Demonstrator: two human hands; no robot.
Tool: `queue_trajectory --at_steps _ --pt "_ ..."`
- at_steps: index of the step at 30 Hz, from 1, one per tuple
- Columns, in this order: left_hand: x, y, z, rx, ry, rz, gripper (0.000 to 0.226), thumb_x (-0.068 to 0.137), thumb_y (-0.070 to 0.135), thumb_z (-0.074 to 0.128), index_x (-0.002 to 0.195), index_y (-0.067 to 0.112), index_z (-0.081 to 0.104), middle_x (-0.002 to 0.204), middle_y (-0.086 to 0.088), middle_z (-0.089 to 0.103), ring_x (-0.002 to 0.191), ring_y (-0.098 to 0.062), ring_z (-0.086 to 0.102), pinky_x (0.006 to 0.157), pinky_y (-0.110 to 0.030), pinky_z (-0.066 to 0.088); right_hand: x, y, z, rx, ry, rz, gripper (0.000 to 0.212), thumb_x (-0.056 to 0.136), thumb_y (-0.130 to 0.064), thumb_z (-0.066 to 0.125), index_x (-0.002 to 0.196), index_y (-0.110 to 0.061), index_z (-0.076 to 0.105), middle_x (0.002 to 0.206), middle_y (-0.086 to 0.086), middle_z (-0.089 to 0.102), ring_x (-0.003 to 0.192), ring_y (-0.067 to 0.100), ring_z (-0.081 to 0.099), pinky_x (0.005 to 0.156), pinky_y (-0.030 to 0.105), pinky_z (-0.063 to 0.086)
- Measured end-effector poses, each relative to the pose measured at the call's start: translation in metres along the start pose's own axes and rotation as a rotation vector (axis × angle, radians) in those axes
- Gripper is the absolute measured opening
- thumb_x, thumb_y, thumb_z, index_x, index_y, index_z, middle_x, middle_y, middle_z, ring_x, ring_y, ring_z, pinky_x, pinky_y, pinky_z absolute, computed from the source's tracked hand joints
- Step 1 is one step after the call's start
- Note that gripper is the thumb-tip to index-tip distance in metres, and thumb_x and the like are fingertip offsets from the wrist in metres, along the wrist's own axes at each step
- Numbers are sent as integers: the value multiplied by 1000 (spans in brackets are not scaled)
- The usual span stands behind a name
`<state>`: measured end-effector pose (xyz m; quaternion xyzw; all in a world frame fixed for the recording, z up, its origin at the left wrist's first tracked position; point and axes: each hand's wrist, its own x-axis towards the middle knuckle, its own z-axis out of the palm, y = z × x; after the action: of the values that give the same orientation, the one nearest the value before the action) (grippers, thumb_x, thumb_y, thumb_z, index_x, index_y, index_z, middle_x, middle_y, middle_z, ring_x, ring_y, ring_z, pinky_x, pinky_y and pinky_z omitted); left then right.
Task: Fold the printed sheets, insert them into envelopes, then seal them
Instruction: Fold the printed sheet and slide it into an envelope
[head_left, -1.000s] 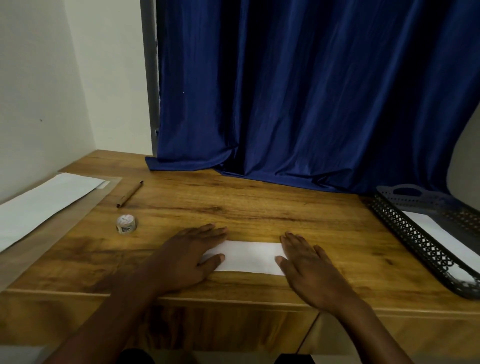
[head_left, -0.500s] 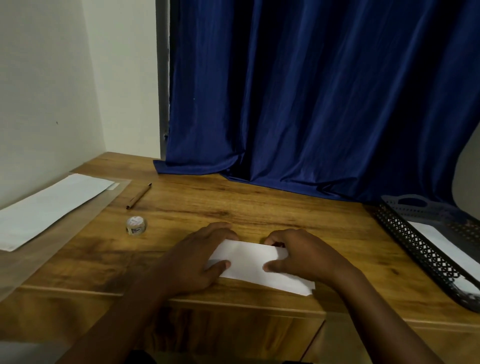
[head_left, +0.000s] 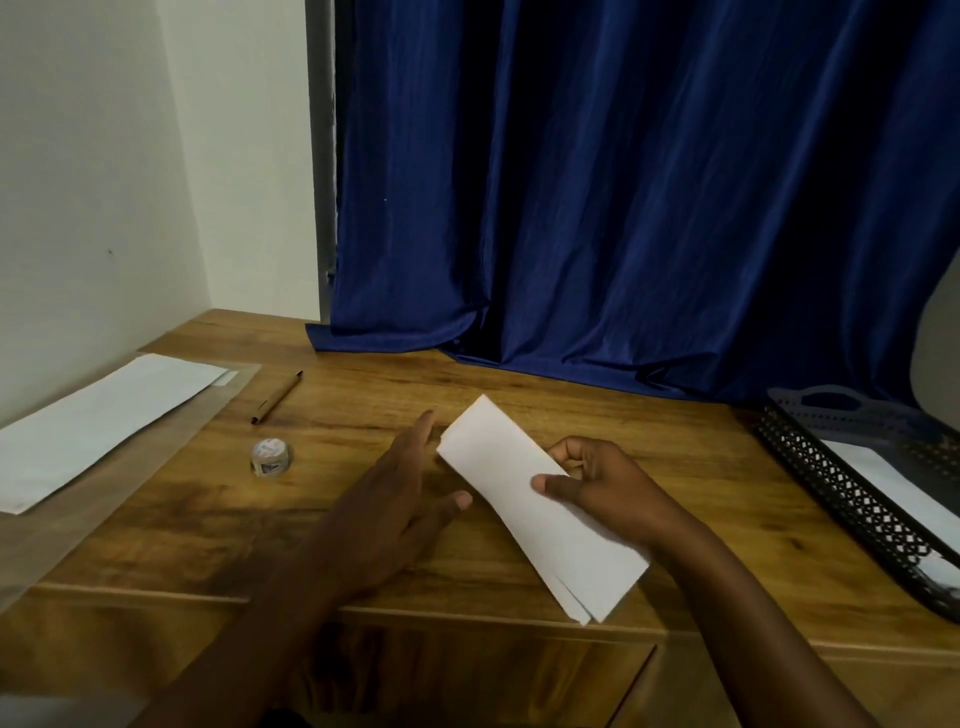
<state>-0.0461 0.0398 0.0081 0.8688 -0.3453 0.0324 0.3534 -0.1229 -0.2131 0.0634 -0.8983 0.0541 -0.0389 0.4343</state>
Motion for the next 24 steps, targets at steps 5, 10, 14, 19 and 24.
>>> queue_trajectory --at_steps 5,10,14,19,24 --pt "0 -3 0 156 -70 -30 84 87 84 26 157 42 10 165 13 24 148 -6 25 120 -37 30 -9 3 26 488 95 110 25 91 -39 71 109 -22 63 89 -6 78 75 15 76 58 26 56" --pt "-4 3 -5 101 -68 29 67 95 76 17 143 39 45 143 17 53 128 2 44 110 -32 39 -3 0 61 558 198 102 24 90 -43 71 109 -30 63 93 -9 77 77 9 75 60 27 58" --pt "-6 3 -7 -61 -11 5 40 103 61 32 113 31 56 106 14 65 97 -4 61 86 -41 53 2 -2 77 522 133 11 16 93 -37 69 107 -31 64 97 -11 76 83 6 75 60 20 58" --pt "-2 -3 -5 -178 3 -43 24 102 45 51 102 21 58 102 4 70 92 -15 67 79 -48 57 -6 1 76 521 63 -83 16 98 -33 62 96 -19 69 94 -9 78 85 11 76 62 19 57" --pt "-3 -5 -6 -271 2 -90 29 103 44 51 100 17 60 99 2 71 92 -21 69 79 -54 57 -11 1 77 464 98 -123 27 97 -36 61 79 -17 67 85 -5 77 77 13 75 58 20 56"
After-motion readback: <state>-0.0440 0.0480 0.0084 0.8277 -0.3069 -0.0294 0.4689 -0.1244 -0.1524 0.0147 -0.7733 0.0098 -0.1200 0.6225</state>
